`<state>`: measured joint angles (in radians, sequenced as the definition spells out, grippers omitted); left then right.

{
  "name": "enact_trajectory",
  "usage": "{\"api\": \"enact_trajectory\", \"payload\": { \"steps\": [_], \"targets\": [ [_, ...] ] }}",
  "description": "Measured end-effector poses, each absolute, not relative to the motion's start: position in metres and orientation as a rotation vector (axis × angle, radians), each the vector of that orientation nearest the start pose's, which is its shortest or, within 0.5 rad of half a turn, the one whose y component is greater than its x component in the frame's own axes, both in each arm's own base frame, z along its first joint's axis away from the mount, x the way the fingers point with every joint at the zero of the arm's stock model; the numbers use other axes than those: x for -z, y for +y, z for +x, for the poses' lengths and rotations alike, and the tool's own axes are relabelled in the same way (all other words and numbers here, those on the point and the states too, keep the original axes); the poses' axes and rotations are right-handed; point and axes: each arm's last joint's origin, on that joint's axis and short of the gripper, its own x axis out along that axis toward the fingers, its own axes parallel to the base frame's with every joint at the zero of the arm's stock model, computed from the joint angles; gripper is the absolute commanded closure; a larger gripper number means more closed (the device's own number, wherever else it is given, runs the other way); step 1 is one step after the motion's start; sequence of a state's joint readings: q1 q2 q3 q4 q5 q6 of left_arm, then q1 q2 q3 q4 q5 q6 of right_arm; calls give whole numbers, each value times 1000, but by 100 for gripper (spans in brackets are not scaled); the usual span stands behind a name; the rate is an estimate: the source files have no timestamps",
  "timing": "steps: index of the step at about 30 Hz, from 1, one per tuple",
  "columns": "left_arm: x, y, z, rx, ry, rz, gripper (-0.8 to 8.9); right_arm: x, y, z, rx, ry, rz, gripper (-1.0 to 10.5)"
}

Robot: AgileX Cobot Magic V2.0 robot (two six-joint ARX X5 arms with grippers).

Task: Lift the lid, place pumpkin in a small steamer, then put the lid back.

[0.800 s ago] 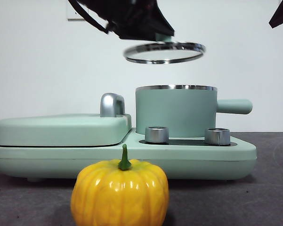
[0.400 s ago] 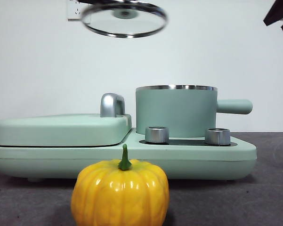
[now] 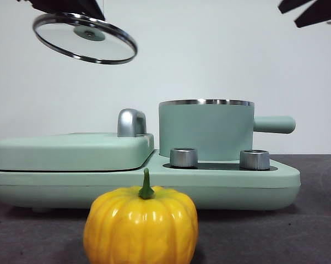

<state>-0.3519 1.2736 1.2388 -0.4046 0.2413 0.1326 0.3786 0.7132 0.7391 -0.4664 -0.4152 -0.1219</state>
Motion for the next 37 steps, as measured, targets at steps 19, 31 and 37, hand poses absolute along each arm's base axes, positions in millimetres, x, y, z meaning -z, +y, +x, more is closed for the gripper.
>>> {"api": "enact_trajectory", "payload": {
  "steps": [19,31,37],
  "targets": [
    [-366,-66,257,531,416,129,801,-273,145,120,-1098,563,-311,670],
    [-360,-45,225,492,408,119,801,-245,184,113,-1220,660,-434,565],
    [-361,-45,221,492,393,120,801,-232,197,117,-1230,672,-484,537]
  ]
}}
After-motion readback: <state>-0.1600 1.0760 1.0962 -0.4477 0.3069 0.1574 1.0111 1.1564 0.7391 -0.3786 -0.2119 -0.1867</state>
